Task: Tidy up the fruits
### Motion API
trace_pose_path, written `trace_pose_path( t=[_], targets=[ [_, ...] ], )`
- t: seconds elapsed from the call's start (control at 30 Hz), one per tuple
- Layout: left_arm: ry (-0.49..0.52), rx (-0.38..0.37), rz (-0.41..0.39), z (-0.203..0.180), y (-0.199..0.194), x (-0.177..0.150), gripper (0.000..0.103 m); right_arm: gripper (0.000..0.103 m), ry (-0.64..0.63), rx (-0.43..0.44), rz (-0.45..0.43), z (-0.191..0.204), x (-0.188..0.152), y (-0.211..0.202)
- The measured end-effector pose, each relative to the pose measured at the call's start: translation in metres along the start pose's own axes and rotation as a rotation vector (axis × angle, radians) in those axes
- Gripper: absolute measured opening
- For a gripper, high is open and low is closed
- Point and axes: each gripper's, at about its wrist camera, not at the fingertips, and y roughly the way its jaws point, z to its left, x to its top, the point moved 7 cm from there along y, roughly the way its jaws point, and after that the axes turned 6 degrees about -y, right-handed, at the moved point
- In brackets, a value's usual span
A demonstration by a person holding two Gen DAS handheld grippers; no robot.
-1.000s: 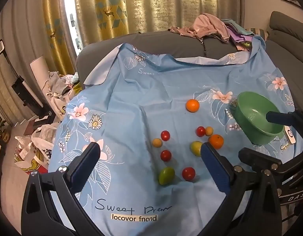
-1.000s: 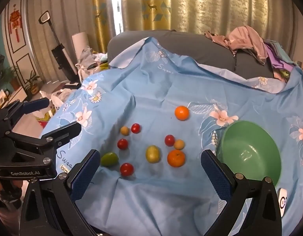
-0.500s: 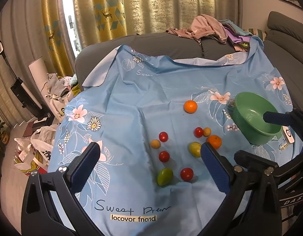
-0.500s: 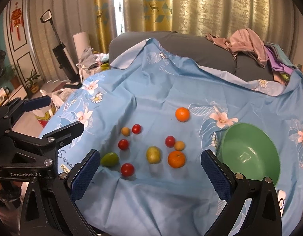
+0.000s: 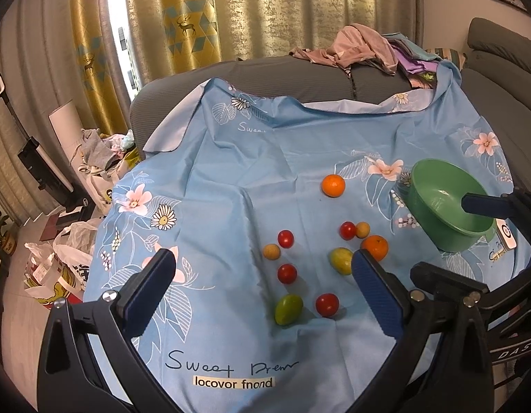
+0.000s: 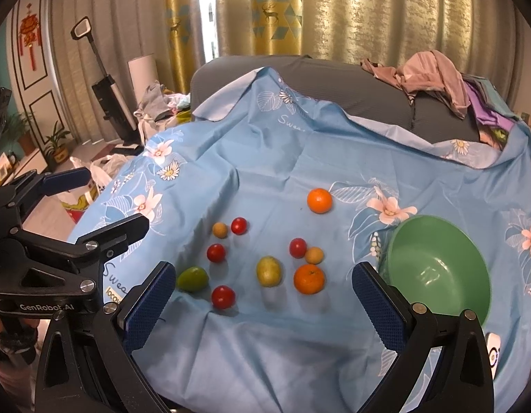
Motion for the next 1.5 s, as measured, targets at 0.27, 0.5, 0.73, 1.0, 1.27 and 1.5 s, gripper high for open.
trace_pose_path(
  t=[0.27,0.5,0.73,1.0,1.27,1.5],
  targets=[
    [0.023,0.020,0.018,0.000,0.002,-0.001,0.102,0.103,0.000,0.000,0.000,0.001,0.000,0.000],
    [0.056,0.037,0.032,-0.003,0.009,-0.007,0.102,0.103,0.000,0.002,0.001,0.000,-0.001,0.000],
    [0.030,-0.025,0.124,0.009,0.026,-0.020,0.102,0.103,0.032,0.010,0.029,-0.007,-0.011,0.011],
    [0.039,-0.067,0.215,0.025,0.046,-0.060,0.102,0.101,0.073,0.083,0.052,-0.015,-0.038,0.032],
    [0.122,-0.138,0.278,0.016,0.069,-0.090,0.090,0.078,0.141,0.186,0.111,-0.014,-0.066,0.068],
    [0.143,-0.212,0.289,-0.004,0.094,-0.090,0.067,0.068,0.170,0.258,0.132,-0.011,-0.067,0.099]
  ],
)
